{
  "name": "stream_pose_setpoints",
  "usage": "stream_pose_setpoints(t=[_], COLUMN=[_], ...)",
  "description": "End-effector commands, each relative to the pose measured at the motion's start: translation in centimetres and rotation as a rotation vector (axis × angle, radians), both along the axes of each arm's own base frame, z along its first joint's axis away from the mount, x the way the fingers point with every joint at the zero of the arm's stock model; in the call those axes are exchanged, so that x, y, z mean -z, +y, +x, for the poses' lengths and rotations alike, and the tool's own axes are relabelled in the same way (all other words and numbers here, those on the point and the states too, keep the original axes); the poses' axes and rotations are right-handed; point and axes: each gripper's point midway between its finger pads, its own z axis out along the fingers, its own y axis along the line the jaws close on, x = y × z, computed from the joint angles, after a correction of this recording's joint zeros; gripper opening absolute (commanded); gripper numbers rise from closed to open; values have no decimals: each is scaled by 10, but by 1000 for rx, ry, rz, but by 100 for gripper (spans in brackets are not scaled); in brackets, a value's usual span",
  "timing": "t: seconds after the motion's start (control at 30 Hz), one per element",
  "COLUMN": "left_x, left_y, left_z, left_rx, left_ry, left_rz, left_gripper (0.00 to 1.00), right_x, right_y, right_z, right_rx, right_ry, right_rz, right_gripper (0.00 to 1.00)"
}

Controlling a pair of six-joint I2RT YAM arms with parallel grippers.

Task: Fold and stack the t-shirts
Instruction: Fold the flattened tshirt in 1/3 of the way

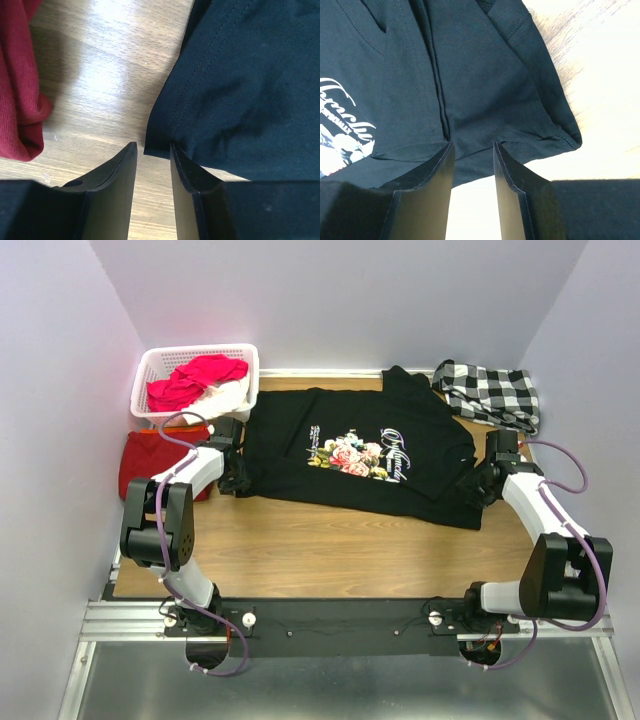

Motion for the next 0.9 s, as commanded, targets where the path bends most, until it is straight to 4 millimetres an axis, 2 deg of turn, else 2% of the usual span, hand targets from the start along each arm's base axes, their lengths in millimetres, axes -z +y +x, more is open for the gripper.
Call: stream_pose_setpoints(t=[0.0, 0.07, 0.17, 0.2, 0.3, 0.4, 0.5, 0.73, 0.87], left_x=[3, 8, 12, 11, 9, 8, -3, -49, -66], left_y=[-4, -6, -7, -7, -6, -3, 5, 24, 30], left_z=[7, 5, 3, 3, 2, -1, 2, 20, 27], left_rx=[22, 30, 35, 36, 38, 38, 30, 4, -1], left_ry=[-19, -6, 2, 1, -3, 5, -8, -85, -110], left_rz=[-6, -18, -23, -22, -18, -2, 38, 146, 179], left_gripper=[42, 41, 24, 14, 0, 0, 0, 0, 0], right_x=[9, 6, 5, 6, 7, 11, 19, 37, 44], right_y=[1, 1, 0, 0, 0, -1, -1, -5, -7], right_z=[-7, -4, -2, -3, -7, -9, -14, -25, -30], right_rx=[13, 12, 13, 15, 21, 27, 31, 33, 33], right_ry=[40, 32, 31, 36, 49, 67, 109, 214, 246], right_rz=[22, 21, 15, 15, 17, 13, 12, -5, -14], right_gripper=[45, 44, 44, 44, 44, 43, 42, 38, 37])
